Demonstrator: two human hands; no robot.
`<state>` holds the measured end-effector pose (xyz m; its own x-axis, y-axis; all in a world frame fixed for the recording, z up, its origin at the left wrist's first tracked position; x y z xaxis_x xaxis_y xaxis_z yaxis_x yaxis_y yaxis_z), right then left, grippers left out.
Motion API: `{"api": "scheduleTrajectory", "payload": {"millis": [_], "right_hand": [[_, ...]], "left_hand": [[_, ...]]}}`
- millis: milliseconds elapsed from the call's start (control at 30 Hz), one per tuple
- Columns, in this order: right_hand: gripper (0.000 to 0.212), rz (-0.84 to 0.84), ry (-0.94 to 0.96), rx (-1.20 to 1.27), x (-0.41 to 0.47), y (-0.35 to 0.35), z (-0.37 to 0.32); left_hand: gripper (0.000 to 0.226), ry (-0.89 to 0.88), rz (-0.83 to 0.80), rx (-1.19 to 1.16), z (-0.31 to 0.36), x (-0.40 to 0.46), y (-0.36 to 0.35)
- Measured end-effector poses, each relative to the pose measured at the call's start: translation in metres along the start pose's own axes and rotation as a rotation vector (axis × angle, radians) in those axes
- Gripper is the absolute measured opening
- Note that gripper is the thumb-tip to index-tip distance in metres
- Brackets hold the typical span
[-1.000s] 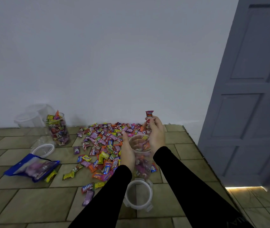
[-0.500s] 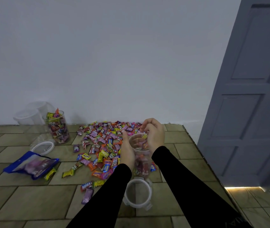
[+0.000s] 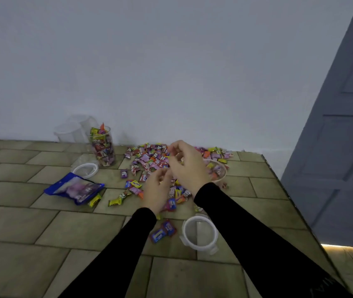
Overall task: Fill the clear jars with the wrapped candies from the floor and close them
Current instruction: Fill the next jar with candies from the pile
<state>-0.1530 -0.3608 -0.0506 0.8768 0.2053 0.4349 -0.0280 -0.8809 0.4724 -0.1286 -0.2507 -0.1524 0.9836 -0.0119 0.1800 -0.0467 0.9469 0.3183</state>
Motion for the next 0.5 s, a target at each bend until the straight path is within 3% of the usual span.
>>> {"api": "scheduleTrajectory", "payload": {"millis": [67,167,233,333,500], "right_hand": [[0.014,-0.112,0.023,-0.075,-0.011,-0.032,0.006],[0.022,-0.255,-0.117,-0.276,-0.030,-0.079,0.037],[0.033,-0.330,-0.242,-0.455,-0.047,-0.102,0.056],[0.049,-0.441,-0.285,-0.565,-0.067,-0.133,0.068],[0.052,-0.458,-0.264,-0.626,-0.067,-0.153,0.082]], "left_hand": [[0.025,0.030,0.063,0.330,-0.018,-0.012,0.018],[0.038,0.254,0.099,0.691,-0.041,-0.034,0.038],[0.048,0.376,0.131,0.778,-0.049,-0.044,0.050],[0.056,0.499,0.138,0.837,-0.064,-0.050,0.071],[0.068,0.570,0.098,0.861,-0.082,-0.050,0.097]]}}
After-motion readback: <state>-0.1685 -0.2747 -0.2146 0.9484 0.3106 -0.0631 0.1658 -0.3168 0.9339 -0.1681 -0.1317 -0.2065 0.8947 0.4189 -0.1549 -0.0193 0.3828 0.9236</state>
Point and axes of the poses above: each hand's wrist, its own x-axis towards the middle knuckle, its own y-axis out of the back of the hand, z = x × y, the point moved 3 cm from there along x, towards the middle knuckle, and after that the axes turned 8 degrees about -z, right-handed, at the moved point
